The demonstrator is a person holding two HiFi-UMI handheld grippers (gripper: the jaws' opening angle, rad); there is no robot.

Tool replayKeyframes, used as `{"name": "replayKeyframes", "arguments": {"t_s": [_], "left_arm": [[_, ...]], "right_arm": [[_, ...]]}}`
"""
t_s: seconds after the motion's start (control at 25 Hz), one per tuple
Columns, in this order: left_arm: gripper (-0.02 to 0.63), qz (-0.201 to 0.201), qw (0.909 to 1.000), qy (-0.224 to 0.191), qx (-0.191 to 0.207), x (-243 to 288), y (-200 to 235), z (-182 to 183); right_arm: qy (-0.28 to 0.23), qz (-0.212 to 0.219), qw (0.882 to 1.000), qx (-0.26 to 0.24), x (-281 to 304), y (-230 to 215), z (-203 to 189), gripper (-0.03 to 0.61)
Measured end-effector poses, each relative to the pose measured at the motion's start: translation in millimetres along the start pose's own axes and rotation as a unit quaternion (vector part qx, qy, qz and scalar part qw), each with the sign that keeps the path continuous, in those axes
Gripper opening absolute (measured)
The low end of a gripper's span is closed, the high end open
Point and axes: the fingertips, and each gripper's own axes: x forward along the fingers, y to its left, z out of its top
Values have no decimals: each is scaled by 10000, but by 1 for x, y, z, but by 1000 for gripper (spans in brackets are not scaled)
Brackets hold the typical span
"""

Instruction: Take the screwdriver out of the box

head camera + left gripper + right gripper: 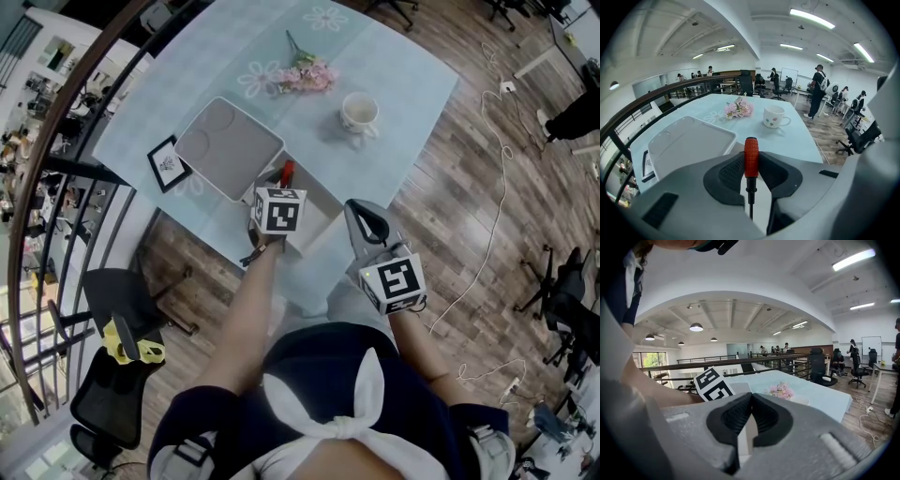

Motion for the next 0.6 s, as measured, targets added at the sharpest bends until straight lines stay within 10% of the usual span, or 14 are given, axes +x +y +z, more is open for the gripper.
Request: {"name": "replayKeyframes", "arguments": {"t_s": [0.6], "left_arm": [[107,-153,9960,-876,-58,-83,-16,35]], "right_arm": [[-196,-34,9997,-118,-26,19,12,-2]]}}
